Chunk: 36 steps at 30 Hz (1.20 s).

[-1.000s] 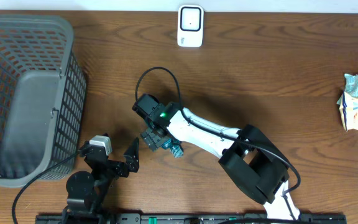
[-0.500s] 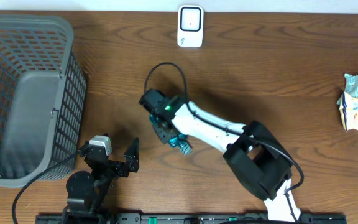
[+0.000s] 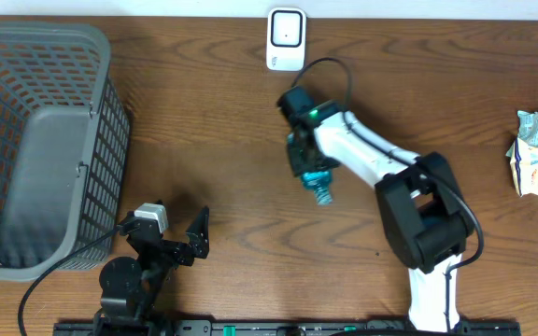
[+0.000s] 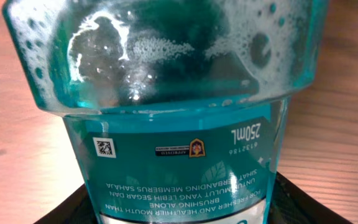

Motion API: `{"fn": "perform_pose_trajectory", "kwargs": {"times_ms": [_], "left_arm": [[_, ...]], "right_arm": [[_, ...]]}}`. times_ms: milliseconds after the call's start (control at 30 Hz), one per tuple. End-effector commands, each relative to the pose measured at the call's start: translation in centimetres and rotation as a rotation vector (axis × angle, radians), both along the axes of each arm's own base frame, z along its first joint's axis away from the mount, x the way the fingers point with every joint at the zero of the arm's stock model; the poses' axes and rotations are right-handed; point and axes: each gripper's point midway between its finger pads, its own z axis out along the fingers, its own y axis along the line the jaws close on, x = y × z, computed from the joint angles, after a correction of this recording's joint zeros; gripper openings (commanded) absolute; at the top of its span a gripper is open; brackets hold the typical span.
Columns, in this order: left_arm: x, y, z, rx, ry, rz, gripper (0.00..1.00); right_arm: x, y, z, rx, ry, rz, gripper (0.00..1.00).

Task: Scan the item barcode
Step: 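Grasp the Listerine bottle with the right gripper and lift it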

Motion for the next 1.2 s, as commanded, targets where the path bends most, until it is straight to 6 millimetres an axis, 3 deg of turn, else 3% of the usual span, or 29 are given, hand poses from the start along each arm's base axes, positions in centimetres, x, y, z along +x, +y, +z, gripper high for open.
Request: {"fn": "perform_pose_trajectory", "kwargs": {"times_ms": [0,67,133,300,367,433,500,700,833,1033,1167], "left_arm": [[-0.2,-0.1,-1.1,-0.002,0.033,-0.009,0.98],[-0.2,-0.1,-1.1,-0.002,0.033,-0.009,0.98],[-0.2,-0.1,-1.1,-0.002,0.033,-0.009,0.98],[-0.2,-0.1,-1.1,-0.002,0.033,-0.009,0.98],[-0.2,-0.1,-1.1,-0.002,0.033,-0.009,0.98],[-0.2,-0.1,-1.1,-0.002,0.033,-0.009,0.98],[-0.2,-0.1,-1.1,-0.002,0.033,-0.009,0.98],[-0.2,-0.1,-1.1,-0.002,0.033,-0.009,0.98],[-0.2,-0.1,-1.1,-0.002,0.033,-0.009,0.98],[-0.2,-0.1,-1.1,-0.002,0.033,-0.009,0.98],[-0.2,-0.1,-1.1,-0.002,0.033,-0.009,0.98]], "right_arm": [[0.5,-2.7,-0.8,-0.069,0.034,-0.019,0.63],[0.8,-2.7,0.0,-0.070,0.031,-0.019,0.80],[1.0,-2.4,0.4,-0.082,0.019,0.012,0.91],[1.1,-2.6,0.5,-0.179,-0.034,0.038,0.95],[1.0,-2.4,0.2,-0.181,-0.038,0.044,0.87],[0.9,-2.6,-0.2,-0.182,-0.038,0.040,0.64],[0.8,-2.8,-0.5,-0.183,-0.036,0.037,0.54],[0.2,-3.3,-1.5,-0.189,-0.023,0.034,0.42],[-0.5,-3.0,-1.9,-0.163,0.007,0.038,0.40],[-0.9,-1.9,-2.1,-0.086,0.038,0.036,0.14],[-0.9,-1.8,-2.2,-0.065,0.049,0.029,0.13]]}}
